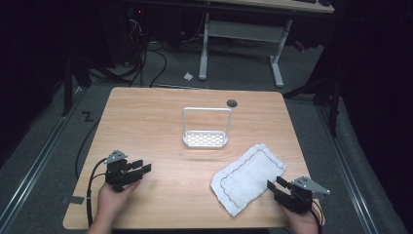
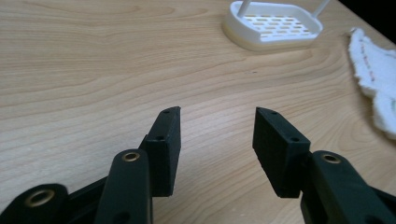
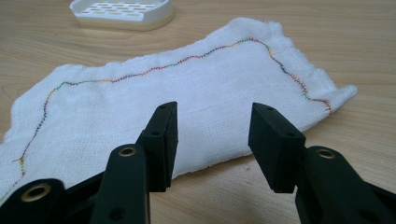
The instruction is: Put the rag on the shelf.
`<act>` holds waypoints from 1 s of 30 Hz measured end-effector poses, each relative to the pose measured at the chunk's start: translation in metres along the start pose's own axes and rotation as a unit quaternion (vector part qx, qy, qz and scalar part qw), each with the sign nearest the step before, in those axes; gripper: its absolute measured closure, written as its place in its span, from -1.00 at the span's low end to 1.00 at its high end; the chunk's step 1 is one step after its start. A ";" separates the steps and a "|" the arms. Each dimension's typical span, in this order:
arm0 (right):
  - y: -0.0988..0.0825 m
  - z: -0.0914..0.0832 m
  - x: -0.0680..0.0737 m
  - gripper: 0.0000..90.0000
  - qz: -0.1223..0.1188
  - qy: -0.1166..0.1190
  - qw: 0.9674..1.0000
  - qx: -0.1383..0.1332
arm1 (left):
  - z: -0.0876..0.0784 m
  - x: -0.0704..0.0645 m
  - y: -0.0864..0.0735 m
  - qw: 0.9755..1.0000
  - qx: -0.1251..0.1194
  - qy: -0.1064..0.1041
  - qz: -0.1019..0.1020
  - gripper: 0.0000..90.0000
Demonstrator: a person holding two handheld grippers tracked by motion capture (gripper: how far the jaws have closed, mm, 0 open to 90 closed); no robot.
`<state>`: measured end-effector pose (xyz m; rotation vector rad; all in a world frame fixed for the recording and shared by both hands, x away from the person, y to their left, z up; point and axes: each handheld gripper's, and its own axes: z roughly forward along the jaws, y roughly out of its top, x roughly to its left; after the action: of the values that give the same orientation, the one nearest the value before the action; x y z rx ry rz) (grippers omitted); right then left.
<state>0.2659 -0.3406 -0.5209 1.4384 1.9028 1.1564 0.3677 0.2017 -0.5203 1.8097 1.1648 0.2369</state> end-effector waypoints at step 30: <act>0.023 0.034 -0.026 0.87 0.022 -0.049 0.997 0.050 | 0.008 -0.011 -0.005 1.000 0.005 -0.013 0.002 0.23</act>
<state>0.3131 -0.3522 -0.5223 1.5674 1.8942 1.0028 0.3638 0.1884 -0.5250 1.8186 1.1458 0.2099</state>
